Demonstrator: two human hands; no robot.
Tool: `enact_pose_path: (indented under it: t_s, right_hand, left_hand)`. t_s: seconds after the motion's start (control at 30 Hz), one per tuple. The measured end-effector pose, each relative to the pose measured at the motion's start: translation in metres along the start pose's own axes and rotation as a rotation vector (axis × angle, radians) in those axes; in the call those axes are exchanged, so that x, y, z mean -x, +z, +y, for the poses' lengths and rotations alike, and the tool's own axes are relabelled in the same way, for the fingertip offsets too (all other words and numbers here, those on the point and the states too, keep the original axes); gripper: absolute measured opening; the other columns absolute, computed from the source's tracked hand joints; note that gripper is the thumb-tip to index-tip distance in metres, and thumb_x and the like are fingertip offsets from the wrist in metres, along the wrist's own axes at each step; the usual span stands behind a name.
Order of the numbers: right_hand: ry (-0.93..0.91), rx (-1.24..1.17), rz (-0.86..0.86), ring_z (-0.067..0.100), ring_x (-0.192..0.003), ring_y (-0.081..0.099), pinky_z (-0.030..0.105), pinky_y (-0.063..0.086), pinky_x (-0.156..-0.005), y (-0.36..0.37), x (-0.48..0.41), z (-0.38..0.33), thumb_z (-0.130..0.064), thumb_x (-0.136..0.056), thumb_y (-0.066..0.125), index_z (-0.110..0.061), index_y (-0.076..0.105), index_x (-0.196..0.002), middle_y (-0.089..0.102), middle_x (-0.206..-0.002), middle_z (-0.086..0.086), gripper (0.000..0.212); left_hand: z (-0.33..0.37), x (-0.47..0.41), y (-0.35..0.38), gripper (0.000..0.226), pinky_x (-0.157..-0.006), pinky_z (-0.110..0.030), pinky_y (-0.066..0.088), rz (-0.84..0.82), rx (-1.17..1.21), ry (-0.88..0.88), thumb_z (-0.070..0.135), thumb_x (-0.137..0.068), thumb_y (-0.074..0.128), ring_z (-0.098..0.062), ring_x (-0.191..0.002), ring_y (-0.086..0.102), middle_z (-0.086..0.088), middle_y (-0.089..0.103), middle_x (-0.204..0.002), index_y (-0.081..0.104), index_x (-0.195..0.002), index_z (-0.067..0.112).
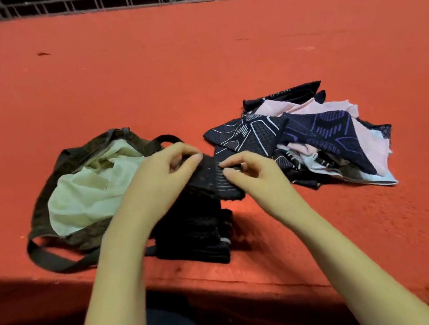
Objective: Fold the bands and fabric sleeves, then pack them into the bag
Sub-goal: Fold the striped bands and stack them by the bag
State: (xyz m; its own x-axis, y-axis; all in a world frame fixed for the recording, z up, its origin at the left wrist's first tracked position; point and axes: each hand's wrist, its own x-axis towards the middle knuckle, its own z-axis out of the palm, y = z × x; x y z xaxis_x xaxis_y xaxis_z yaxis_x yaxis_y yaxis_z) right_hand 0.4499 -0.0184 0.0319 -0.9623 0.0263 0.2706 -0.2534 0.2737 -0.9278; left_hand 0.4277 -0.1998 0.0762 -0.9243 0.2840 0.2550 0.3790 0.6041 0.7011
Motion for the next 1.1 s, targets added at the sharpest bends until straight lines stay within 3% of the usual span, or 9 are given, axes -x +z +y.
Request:
enact_pose_path:
  t_s: [0.1,0.23,0.43,0.57,0.67,0.77,0.87,1.0,1.1]
  right_hand:
    - [0.022,0.028,-0.042,0.003,-0.063,0.046,0.018,0.039,-0.063,0.020,0.002,0.004,-0.014,-0.087,0.064,-0.025,0.068,-0.090,0.066,-0.081,-0.004,0.012]
    - [0.031,0.049,-0.062,0.007,-0.069,0.050,0.028,0.045,-0.070,0.031,0.004,0.008,-0.022,-0.086,0.064,-0.029,0.067,-0.091,0.067,-0.091,-0.002,0.009]
    - [0.091,0.047,-0.113,0.009,-0.062,0.052,0.032,0.045,-0.067,0.032,0.004,0.016,-0.034,-0.080,0.059,-0.034,0.068,-0.090,0.060,-0.073,-0.007,0.013]
    - [0.076,0.024,-0.126,0.009,-0.059,0.053,0.029,0.045,-0.067,0.031,0.004,0.017,-0.017,-0.089,0.062,-0.030,0.068,-0.093,0.061,-0.075,0.000,0.015]
    - [0.078,0.003,-0.125,0.009,-0.061,0.052,0.030,0.045,-0.069,0.036,0.003,0.014,-0.023,-0.087,0.063,-0.028,0.068,-0.095,0.061,-0.075,0.002,0.011]
    - [0.079,0.041,-0.121,0.007,-0.065,0.049,0.028,0.042,-0.068,0.042,0.003,0.014,-0.032,-0.083,0.062,-0.034,0.067,-0.096,0.063,-0.081,0.006,0.013]
    - [0.055,0.130,-0.117,-0.001,-0.064,0.042,0.012,0.035,-0.067,0.043,0.007,0.014,-0.027,-0.087,0.065,-0.029,0.066,-0.105,0.048,-0.085,-0.004,0.018]
    - [0.078,0.153,-0.099,-0.003,-0.068,0.042,0.007,0.035,-0.071,0.041,0.014,0.021,-0.025,-0.086,0.067,-0.029,0.066,-0.107,0.037,-0.086,-0.005,0.021]
    - [0.138,0.102,-0.094,-0.002,-0.067,0.040,0.008,0.035,-0.071,0.042,0.022,0.028,-0.025,-0.086,0.066,-0.035,0.064,-0.105,0.037,-0.087,-0.005,0.022]
  left_hand:
    - [-0.022,0.009,-0.014,0.010,-0.079,-0.030,0.045,-0.052,0.006,-0.045,0.035,-0.090,0.056,-0.015,-0.081,0.056,-0.008,0.063,-0.089,0.066,-0.094,0.037]
    - [-0.037,0.018,-0.015,0.013,-0.071,-0.029,0.043,-0.011,0.106,-0.065,0.032,-0.092,0.056,-0.020,-0.079,0.054,-0.009,0.061,-0.088,0.068,-0.096,0.036]
    - [-0.057,0.021,-0.006,0.029,-0.095,-0.021,0.039,-0.015,0.208,-0.120,0.030,-0.101,0.038,0.012,-0.108,0.051,0.028,0.063,-0.108,0.066,-0.105,0.038]
    - [-0.066,0.026,-0.003,0.022,-0.092,-0.039,0.048,-0.018,0.308,-0.123,0.033,-0.098,0.048,-0.013,-0.103,0.061,0.007,0.067,-0.105,0.066,-0.106,0.042]
    - [-0.073,0.029,-0.001,0.020,-0.088,-0.047,0.047,0.011,0.343,-0.118,0.030,-0.095,0.053,-0.031,-0.097,0.060,-0.011,0.065,-0.101,0.066,-0.106,0.042]
    - [-0.083,0.031,0.005,0.020,-0.080,-0.041,0.047,0.058,0.379,-0.134,0.036,-0.092,0.055,-0.023,-0.083,0.058,-0.015,0.060,-0.101,0.066,-0.107,0.043]
    - [-0.093,0.034,0.013,0.020,-0.082,-0.029,0.044,0.089,0.368,-0.155,0.042,-0.093,0.054,-0.011,-0.082,0.054,-0.007,0.053,-0.109,0.064,-0.109,0.049]
    - [-0.099,0.036,0.024,0.037,-0.096,-0.040,0.046,0.062,0.453,-0.176,0.059,-0.081,0.051,-0.031,-0.102,0.056,-0.013,0.054,-0.119,0.063,-0.113,0.045]
    - [-0.102,0.038,0.032,0.039,-0.095,-0.038,0.046,0.062,0.502,-0.173,0.058,-0.079,0.053,-0.031,-0.099,0.056,-0.015,0.053,-0.116,0.062,-0.114,0.044]
